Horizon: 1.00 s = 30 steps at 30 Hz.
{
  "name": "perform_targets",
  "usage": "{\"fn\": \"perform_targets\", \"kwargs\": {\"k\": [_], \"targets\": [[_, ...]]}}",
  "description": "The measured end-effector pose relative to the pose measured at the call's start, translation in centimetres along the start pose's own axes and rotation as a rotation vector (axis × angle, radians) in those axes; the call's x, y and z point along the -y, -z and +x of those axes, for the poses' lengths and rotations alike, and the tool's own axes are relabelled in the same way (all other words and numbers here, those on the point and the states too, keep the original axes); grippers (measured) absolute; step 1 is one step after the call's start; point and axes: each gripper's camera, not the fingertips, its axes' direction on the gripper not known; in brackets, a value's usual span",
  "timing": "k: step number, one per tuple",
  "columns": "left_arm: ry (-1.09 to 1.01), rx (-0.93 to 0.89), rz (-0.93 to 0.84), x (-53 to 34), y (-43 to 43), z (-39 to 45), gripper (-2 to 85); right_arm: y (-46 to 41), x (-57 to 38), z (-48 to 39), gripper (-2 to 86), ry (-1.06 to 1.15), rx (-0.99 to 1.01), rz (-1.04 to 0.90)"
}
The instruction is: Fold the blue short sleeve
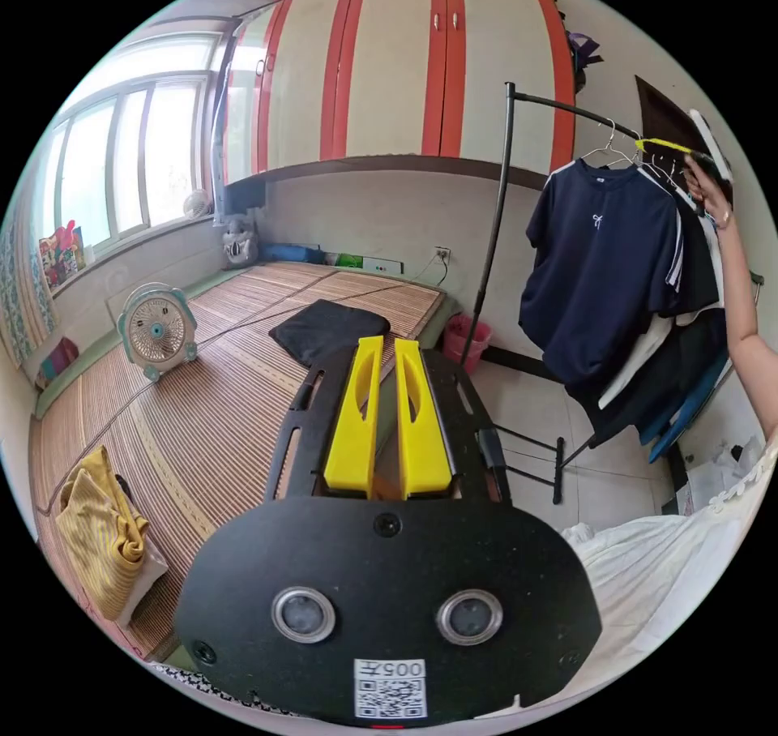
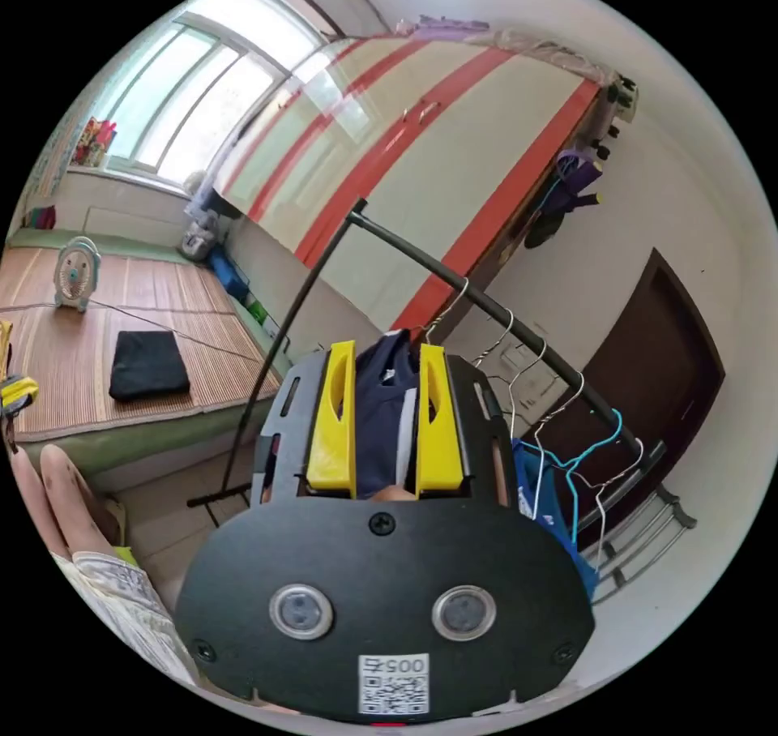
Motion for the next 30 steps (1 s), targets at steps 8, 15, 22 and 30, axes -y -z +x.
{"fn": "perform_targets", "kwargs": {"k": [8, 15, 22, 30], "targets": [[0.035, 0.014, -0.014, -2.0, 0.6, -1.0, 4.7, -14.5, 5.5, 3.2, 7.9, 0.013, -0.078, -0.348], [0.097, 0.027, -0.042, -3.4, -0.1, -3.2, 4.5, -16.8, 5.7, 3.9, -0.5, 0.081, -0.098, -0.381], [0.085, 0.036, -0.057, -3.6, -0.6, -3.3, 4.2, -12.3, 7.6, 3.7, -1.6, 0.091, -0.248, -0.24], [0.114, 0.022, -0.061, -4.9, -0.9, -4.0, 4.0, -4.6, 8.4, 4.7, -1.6, 0.084, -0.32, -0.12]]}}
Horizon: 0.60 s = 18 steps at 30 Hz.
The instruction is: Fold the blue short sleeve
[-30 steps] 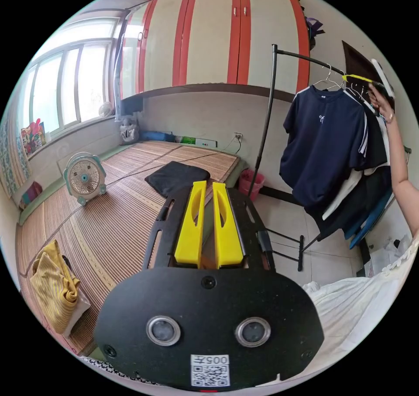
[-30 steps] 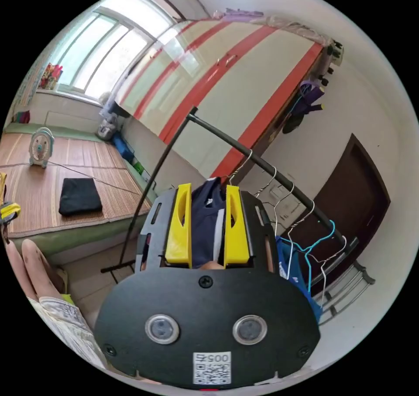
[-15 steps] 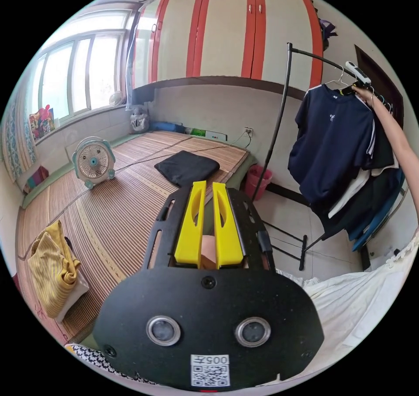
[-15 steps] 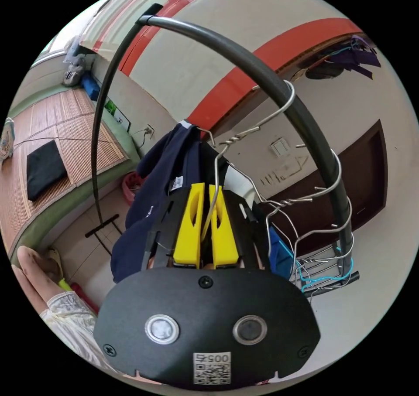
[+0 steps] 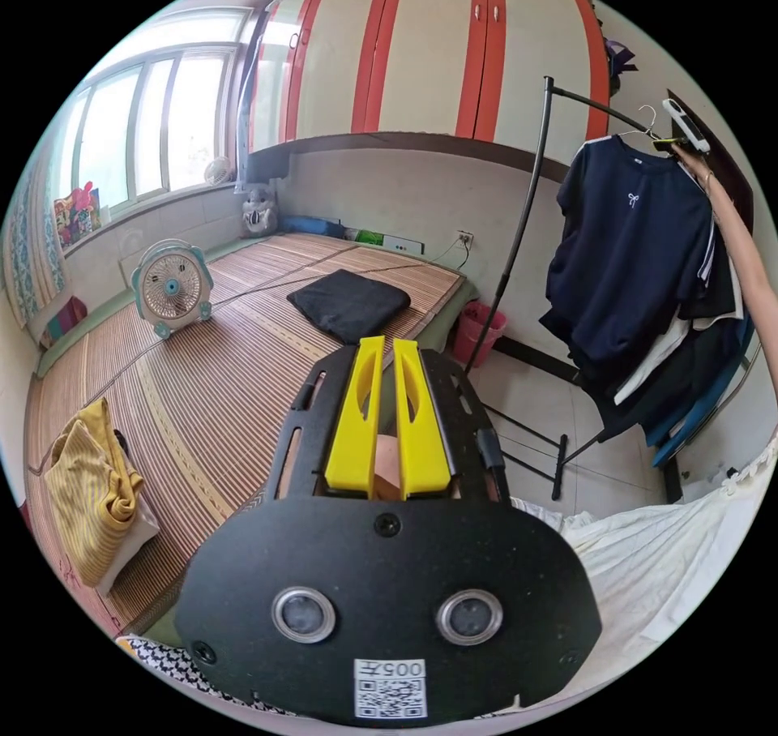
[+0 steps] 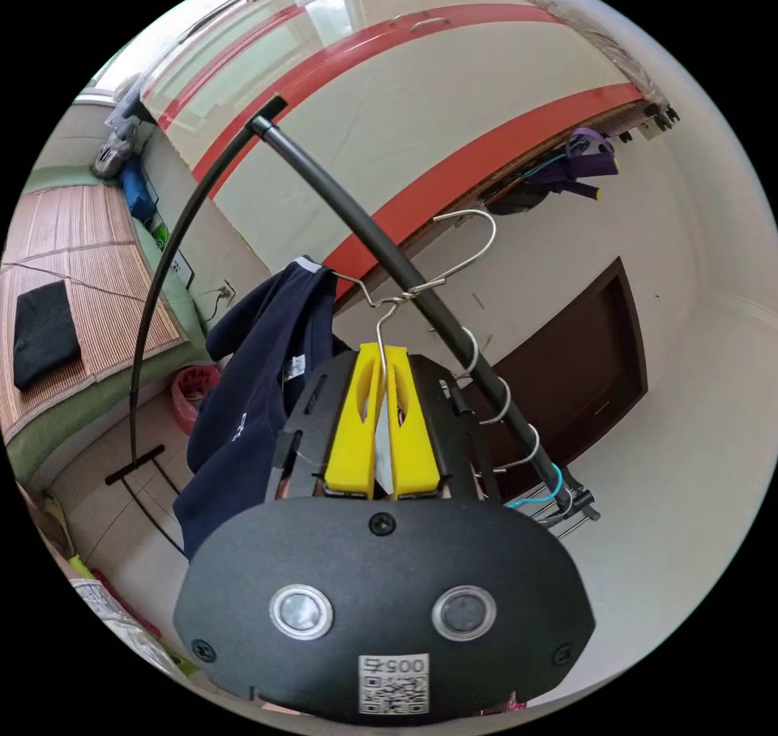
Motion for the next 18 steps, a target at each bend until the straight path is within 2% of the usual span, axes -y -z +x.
{"fn": "perform_targets", "kwargs": {"k": [9, 18], "targets": [[0.058, -0.015, 0.019, -2.0, 0.9, -0.9, 3.9, 13.6, -4.9, -1.7, -1.6, 0.077, 0.004, 0.303], [0.091, 0.045, 0.117, -4.3, 4.6, -0.3, 3.7, 24.3, -7.5, -7.5, -1.6, 0.182, 0.178, 0.622]]}}
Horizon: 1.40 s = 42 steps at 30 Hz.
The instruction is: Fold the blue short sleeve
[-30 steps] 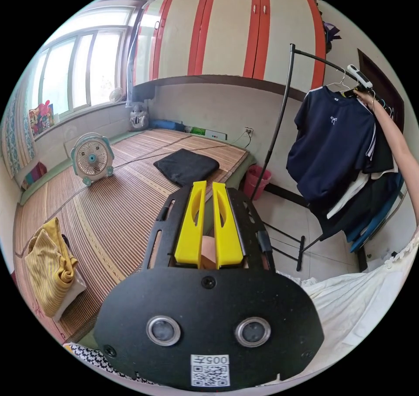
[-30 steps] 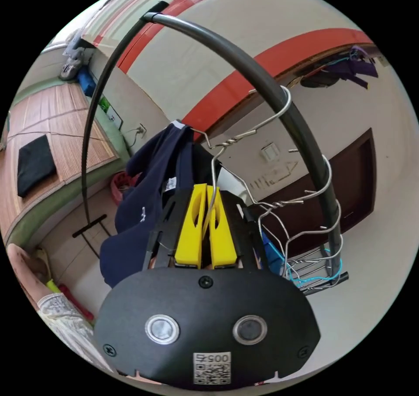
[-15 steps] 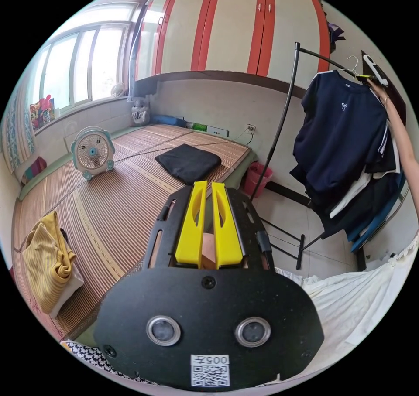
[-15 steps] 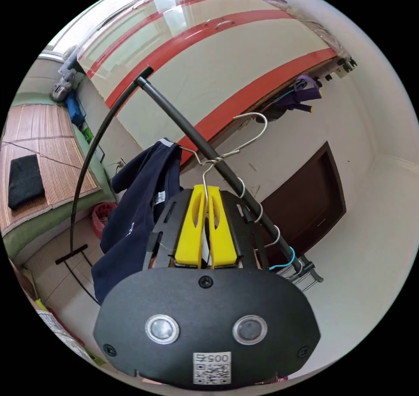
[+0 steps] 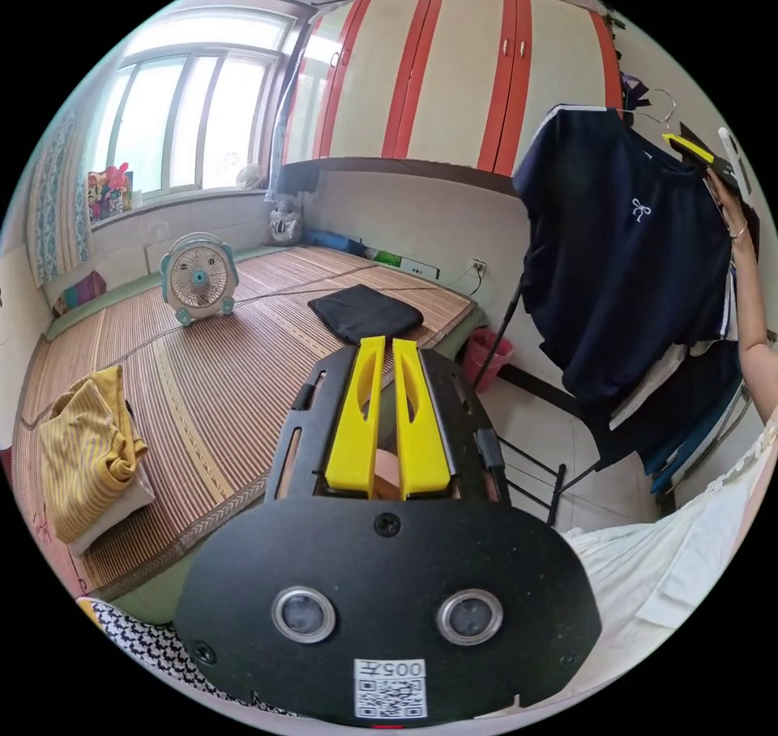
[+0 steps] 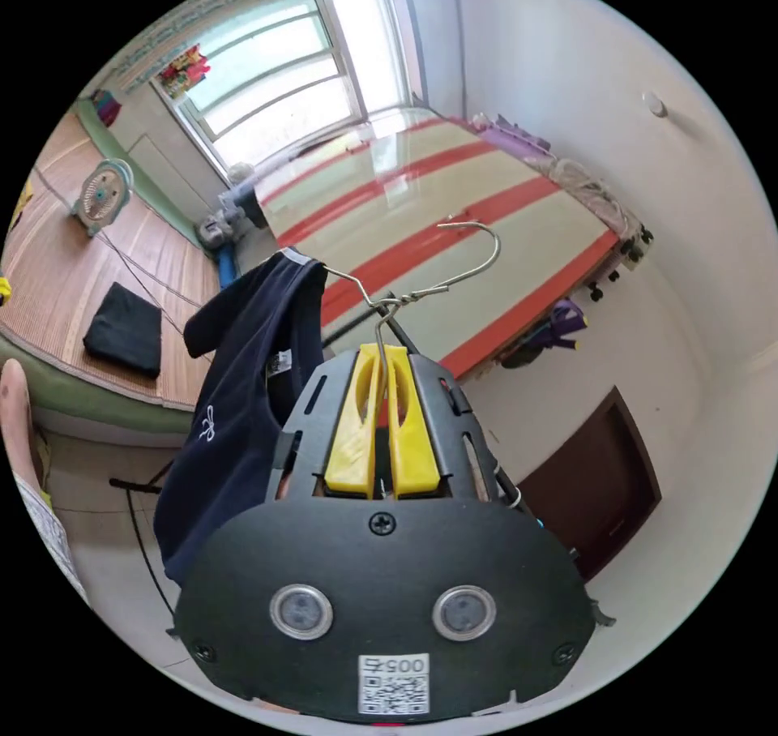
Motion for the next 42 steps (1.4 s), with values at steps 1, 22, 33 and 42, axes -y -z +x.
{"fn": "perform_targets", "kwargs": {"k": [1, 22, 33, 42], "targets": [[0.001, 0.006, 0.006, -0.1, 0.4, 0.0, 3.7, 0.9, 0.6, -1.0, -1.6, 0.0, 0.049, 0.061], [0.257, 0.589, 0.271, -8.5, 17.1, 1.4, 3.5, -0.1, 6.3, -30.4, -1.6, 0.007, 1.154, 0.574], [0.313, 0.595, 0.08, -8.4, 9.8, -2.5, 3.6, -0.1, 1.2, -48.0, -1.5, 0.175, 1.473, 0.355], [0.346, 0.398, -0.143, -10.5, 1.1, -3.8, 3.8, -1.3, -4.9, -57.0, -1.5, -0.048, 1.529, -0.042]]}}
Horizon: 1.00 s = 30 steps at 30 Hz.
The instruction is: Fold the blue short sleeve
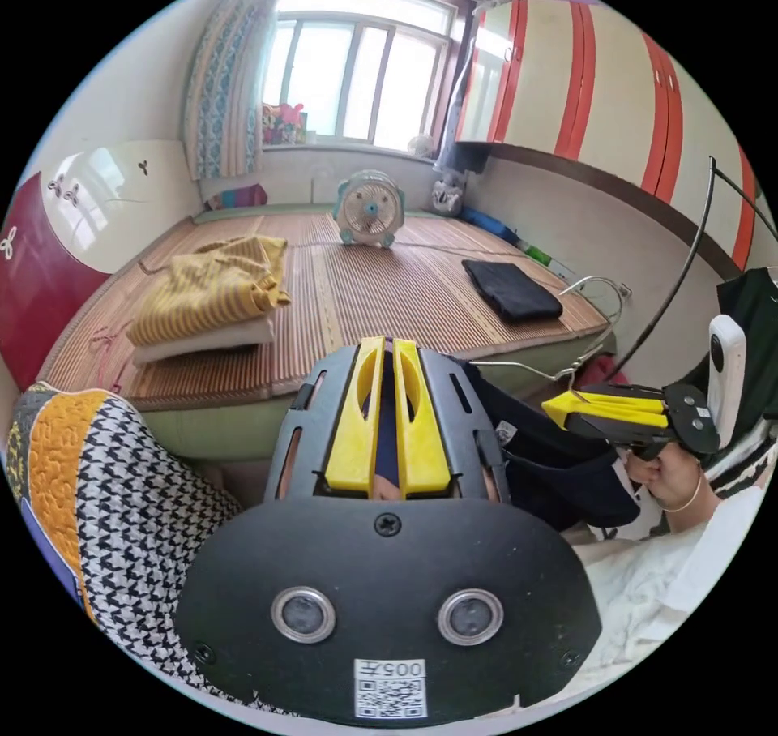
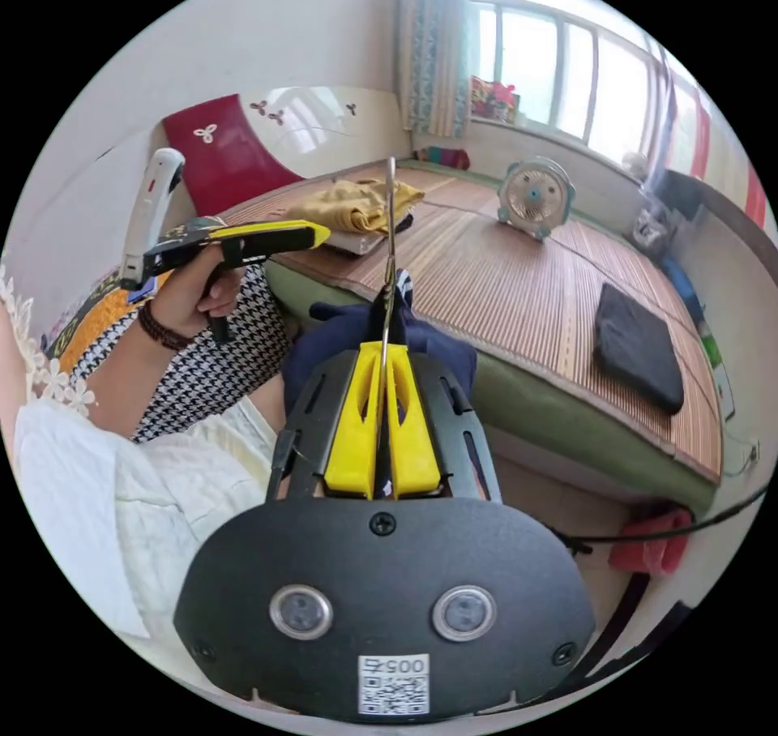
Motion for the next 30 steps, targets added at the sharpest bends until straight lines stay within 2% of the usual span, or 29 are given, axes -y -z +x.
{"fn": "perform_targets", "kwargs": {"k": [7, 11, 21, 30], "targets": [[-0.104, 0.037, -0.131, -1.1, -3.0, 2.2, 4.3, -1.5, -2.5, 0.7, -1.6, 0.013, 0.059, -0.045], [-0.089, 0.012, -0.106, -1.0, -3.2, 2.8, 4.7, -2.0, -2.7, 0.9, -1.6, 0.003, -0.015, -0.07], [-0.137, -0.103, -0.046, -1.0, -3.2, 3.7, 8.2, -1.4, -4.0, -0.8, -0.9, 0.083, -0.003, -0.025], [-0.162, -0.064, -0.039, -0.6, -4.0, 4.2, 8.5, 0.3, -3.9, -1.7, 3.5, 0.067, 0.065, 0.041]]}}
